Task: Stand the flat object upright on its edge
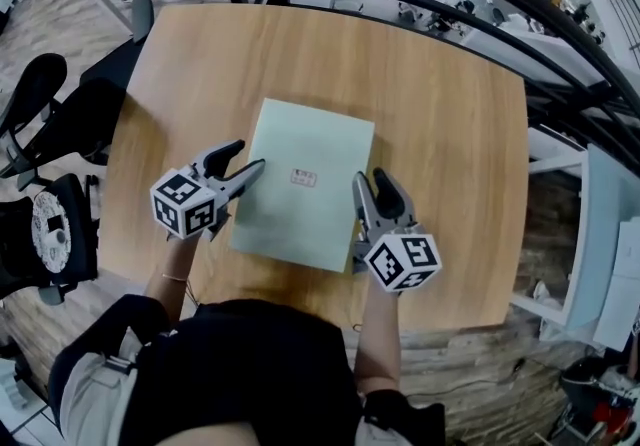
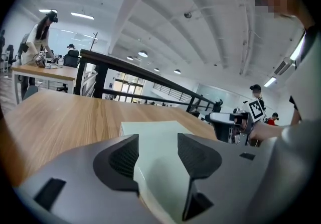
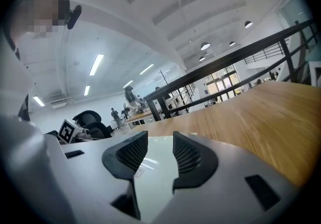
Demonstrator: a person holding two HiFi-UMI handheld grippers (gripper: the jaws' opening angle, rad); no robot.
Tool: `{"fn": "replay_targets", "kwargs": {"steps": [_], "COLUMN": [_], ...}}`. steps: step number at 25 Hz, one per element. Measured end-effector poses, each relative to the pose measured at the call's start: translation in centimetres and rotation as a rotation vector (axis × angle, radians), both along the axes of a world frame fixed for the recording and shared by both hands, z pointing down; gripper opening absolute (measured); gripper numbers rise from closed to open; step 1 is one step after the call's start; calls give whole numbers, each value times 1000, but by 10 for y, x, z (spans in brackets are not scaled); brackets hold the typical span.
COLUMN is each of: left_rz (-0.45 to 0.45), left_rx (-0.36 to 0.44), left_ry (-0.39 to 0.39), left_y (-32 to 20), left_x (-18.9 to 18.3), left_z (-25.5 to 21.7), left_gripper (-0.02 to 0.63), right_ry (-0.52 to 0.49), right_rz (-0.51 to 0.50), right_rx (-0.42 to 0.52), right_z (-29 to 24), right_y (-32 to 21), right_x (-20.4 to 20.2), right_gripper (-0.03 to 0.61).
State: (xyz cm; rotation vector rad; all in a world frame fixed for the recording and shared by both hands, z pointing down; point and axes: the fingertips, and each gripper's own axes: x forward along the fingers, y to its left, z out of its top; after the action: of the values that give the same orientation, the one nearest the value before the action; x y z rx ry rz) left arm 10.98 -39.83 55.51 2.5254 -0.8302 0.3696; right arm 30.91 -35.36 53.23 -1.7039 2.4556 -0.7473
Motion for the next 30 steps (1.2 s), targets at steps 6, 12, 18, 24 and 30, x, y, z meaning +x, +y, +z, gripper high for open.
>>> {"fn": "replay_targets", "kwargs": {"steps": [6, 12, 18, 24, 30], "left_rz": [-2, -11, -9, 8, -6], "left_rx": [-62, -115, -163, -195, -188], "left_ry": [32, 37, 14, 13, -5], "left_y": [-10, -16, -15, -13, -13], "left_x": [2, 1, 1, 8, 11], "left_z": [16, 31, 47, 56, 58], "left_gripper": [250, 262, 275, 284, 285], "right_ry": [40, 36, 33, 14, -16], "right_rz": [-7, -3, -12, -41, -36], "right_rx": [-109, -162, -224, -265, -270], "right_z": [34, 53, 73, 86, 87], "right_y": [-7, -11, -13, -13, -15], "right_x": [3, 4, 4, -2, 0], "right_gripper": [153, 186, 213, 227, 226]}}
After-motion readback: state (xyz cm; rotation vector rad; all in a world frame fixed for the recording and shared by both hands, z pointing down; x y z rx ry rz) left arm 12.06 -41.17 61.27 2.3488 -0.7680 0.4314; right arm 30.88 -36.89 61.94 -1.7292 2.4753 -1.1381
